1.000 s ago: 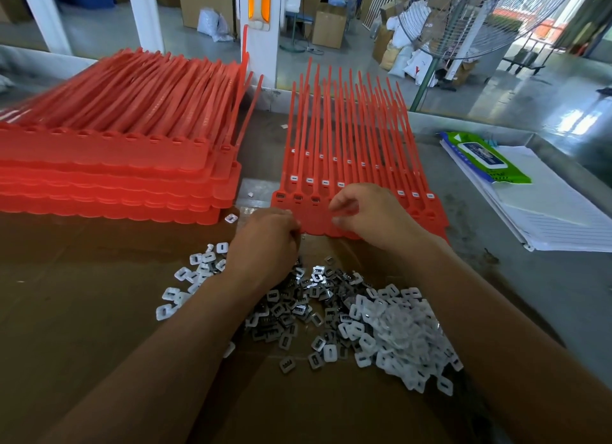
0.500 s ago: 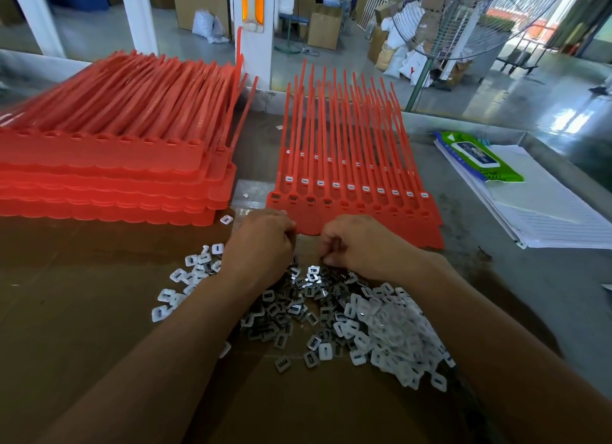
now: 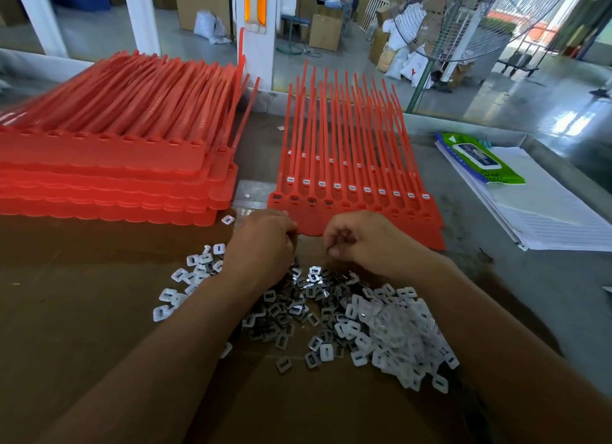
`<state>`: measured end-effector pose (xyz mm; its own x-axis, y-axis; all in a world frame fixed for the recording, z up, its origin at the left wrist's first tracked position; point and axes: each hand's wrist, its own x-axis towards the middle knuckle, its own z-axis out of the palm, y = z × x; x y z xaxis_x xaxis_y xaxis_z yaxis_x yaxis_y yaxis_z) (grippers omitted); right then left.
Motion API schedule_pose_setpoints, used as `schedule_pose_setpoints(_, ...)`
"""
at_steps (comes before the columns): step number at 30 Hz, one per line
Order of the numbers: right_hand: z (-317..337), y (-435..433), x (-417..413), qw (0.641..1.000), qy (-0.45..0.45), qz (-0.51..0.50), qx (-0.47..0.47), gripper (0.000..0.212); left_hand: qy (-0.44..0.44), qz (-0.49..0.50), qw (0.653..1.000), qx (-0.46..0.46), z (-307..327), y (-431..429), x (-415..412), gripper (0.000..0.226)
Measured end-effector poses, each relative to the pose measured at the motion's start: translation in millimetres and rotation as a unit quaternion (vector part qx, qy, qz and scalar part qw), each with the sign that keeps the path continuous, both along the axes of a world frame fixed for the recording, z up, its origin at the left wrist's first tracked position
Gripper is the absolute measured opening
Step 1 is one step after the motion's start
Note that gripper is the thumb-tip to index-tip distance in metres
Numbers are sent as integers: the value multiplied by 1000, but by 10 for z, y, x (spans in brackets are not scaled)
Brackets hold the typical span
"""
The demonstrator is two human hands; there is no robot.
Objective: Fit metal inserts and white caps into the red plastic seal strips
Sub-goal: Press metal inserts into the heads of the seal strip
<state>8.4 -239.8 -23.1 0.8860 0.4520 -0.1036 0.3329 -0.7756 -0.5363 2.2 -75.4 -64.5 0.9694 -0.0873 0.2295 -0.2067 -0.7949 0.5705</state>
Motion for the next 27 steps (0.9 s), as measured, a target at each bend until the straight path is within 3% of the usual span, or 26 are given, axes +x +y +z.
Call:
schedule_pose_setpoints(5,20,-142,182,990,-26,-104,88,21,-3,-5,1000,-9,5,4,-11,34)
schedule_pose_setpoints(11,-70,-202,482,969,-58,-211,116,15,-4,-6,1000,-14,13,7,-28,33)
schedule_pose_setpoints(27,-189,-114,675,974,-65,-213,48,15,-19,-6,1000,-6,27,6,-37,26)
